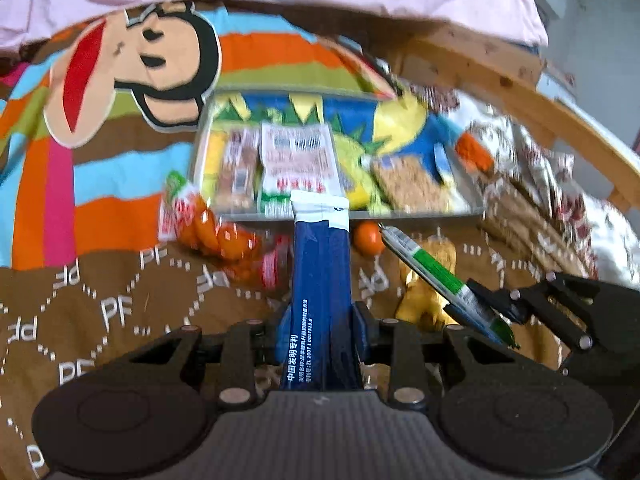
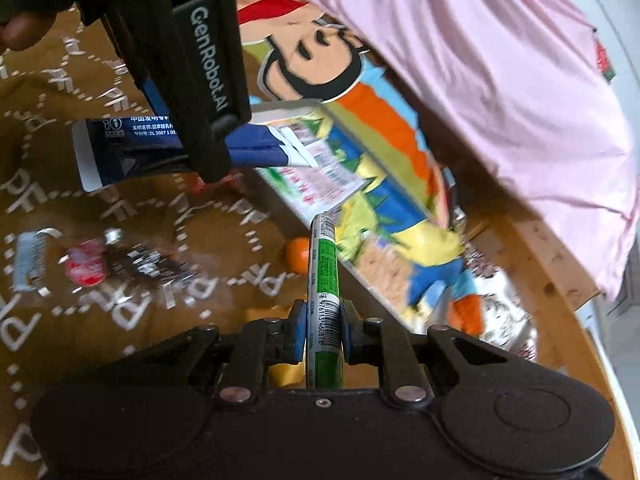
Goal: Organize snacks
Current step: 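Lift both held snacks and carry them over the metal tray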
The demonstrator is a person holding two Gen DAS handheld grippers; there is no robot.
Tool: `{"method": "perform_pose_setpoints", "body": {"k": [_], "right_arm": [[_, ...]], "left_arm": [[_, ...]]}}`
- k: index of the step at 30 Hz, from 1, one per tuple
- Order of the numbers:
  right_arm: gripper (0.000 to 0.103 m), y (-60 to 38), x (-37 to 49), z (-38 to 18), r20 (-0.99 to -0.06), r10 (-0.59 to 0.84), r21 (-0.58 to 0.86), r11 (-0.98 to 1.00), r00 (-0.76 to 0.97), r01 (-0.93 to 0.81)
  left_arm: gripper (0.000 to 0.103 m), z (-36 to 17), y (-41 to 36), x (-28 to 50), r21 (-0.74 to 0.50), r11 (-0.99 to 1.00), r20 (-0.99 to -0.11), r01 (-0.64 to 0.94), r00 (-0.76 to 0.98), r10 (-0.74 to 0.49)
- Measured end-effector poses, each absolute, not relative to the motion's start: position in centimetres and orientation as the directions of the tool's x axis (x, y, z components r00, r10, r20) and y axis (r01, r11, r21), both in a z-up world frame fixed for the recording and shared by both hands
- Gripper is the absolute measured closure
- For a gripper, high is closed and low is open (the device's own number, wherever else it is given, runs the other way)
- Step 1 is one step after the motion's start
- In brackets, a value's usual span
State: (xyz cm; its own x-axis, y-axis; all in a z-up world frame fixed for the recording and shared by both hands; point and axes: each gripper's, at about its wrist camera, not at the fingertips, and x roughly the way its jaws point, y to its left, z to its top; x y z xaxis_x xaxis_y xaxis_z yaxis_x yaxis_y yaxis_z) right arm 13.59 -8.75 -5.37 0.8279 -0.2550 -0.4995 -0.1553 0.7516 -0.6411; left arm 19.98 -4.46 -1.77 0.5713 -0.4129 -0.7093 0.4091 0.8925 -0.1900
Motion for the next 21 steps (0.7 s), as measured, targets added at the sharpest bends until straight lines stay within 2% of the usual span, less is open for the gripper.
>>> {"method": "perform_pose_setpoints", "body": {"k": [5,12,17,21], "right_arm": [[0.085,-9.9,15.5,-4.5,-0.459,-0.255,-0.636,0.763,0.851,-0.115],[0.085,-11.3,20.3,-4.8,-0.407,-0.245,-0.635,0.768,0.88,-0.079],[0.085,-13.2,24.7,-4.3,-0.412,-0.248,-0.537,0.844,0.877,-0.014],[0.085,-14.4,27.9,-4.1,-0.425,-0.222,-0.441,0.897,0.877,0.014]], "left_arm": [[0.069,-1.1,-4.5,22.2,-0.207,0.9,-0.664,0.384,0.62,-0.418],[0.069,-1.1,-5.6,28.2,-0.303,0.9,-0.581,0.313,0.688,-0.435],[0.069,-1.2,-6.8,32.2,-0.339,0.879,-0.493,0.335,0.732,-0.47],[0.069,-2.3,-6.6,34.5,-0.342,0.877,-0.464,0.337,0.751,-0.469]]}}
